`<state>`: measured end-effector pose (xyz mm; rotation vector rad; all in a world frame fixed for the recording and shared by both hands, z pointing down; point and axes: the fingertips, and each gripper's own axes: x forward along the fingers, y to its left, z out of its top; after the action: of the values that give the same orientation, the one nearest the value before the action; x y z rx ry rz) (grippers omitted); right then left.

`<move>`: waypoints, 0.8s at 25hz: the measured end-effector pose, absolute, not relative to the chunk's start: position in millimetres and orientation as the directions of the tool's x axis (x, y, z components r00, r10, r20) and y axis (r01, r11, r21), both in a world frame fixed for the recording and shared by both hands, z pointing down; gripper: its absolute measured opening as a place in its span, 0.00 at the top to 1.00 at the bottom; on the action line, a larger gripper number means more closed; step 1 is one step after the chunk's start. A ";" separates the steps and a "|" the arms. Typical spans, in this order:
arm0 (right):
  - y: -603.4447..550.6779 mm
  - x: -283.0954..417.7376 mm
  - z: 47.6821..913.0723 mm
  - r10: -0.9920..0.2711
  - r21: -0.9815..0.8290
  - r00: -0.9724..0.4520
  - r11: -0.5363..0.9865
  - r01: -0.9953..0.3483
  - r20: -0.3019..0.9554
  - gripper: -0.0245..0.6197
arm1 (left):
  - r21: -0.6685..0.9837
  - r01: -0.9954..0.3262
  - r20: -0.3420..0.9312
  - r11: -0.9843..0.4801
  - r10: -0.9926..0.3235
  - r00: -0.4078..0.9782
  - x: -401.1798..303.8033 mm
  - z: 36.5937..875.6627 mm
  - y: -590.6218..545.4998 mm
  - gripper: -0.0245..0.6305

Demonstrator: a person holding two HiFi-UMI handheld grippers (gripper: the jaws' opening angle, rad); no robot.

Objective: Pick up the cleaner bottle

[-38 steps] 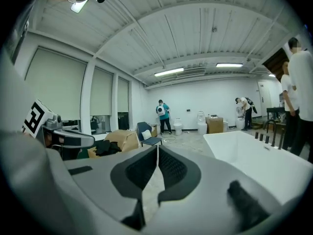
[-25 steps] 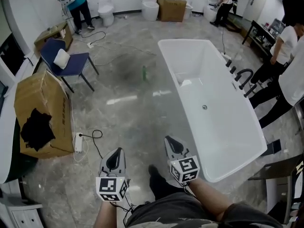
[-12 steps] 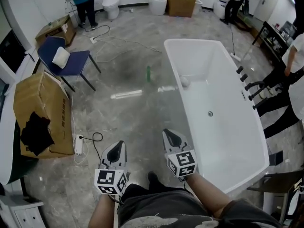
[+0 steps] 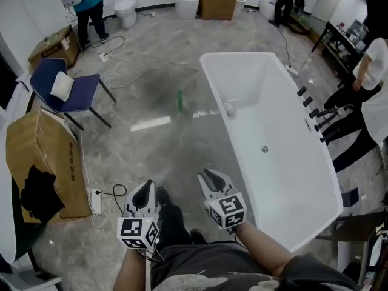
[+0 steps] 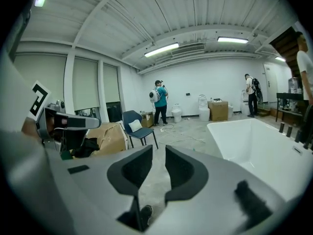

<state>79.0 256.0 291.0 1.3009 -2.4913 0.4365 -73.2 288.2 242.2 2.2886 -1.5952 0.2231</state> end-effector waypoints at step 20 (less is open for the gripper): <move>-38.4 6.5 305.1 -0.870 -0.121 -0.281 0.254 -0.960 0.404 0.84 | 0.105 -0.910 0.341 -0.401 -0.845 0.412 -204.7 266.2 -32.4 0.94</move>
<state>6.5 -38.4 305.1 1.7029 -2.2718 0.5051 -204.7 -32.4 266.2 2.3965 -1.5311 0.3403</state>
